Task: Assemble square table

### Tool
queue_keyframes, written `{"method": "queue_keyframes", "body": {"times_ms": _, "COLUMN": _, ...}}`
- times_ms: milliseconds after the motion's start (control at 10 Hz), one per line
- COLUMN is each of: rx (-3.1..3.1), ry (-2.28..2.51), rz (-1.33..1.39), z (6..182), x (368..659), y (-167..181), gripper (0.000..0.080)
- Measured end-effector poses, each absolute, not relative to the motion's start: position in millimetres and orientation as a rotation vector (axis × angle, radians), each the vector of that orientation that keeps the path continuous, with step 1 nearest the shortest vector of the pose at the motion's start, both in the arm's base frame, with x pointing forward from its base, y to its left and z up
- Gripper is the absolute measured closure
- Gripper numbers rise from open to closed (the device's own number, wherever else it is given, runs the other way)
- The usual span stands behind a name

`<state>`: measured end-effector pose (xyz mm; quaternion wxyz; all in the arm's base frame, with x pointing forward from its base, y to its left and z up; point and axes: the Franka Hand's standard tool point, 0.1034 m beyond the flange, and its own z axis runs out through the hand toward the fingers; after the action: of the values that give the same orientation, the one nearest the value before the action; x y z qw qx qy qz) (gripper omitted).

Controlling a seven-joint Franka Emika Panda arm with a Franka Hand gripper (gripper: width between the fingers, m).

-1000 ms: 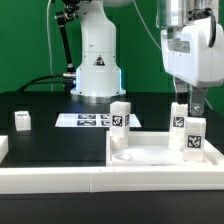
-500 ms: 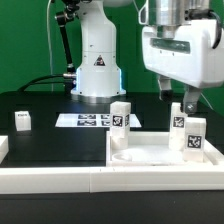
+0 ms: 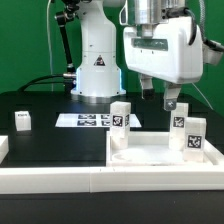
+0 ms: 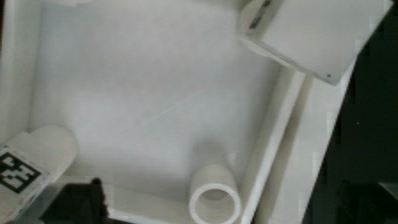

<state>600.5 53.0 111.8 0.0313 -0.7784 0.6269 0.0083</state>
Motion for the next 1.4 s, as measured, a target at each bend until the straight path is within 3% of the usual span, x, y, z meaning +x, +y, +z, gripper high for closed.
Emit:
{"method": "queue_keyframes", "body": {"times_ms": 300, "rx": -2.543, "ry": 1.742, "rz": 0.016, "z": 111.0, "x": 600, "y": 50, "gripper": 0.0151}}
{"method": "queue_keyframes", "body": {"times_ms": 700, "rx": -2.981, "ry": 0.914, "rz": -0.033, "z": 112.8, "x": 602, "y": 10, "gripper": 0.0151}}
{"method": "queue_keyframes", "body": {"times_ms": 1400, "rx": -3.117, "ry": 0.282, "rz": -0.051, "z": 111.5, "x": 601, "y": 3, "gripper": 0.0151}}
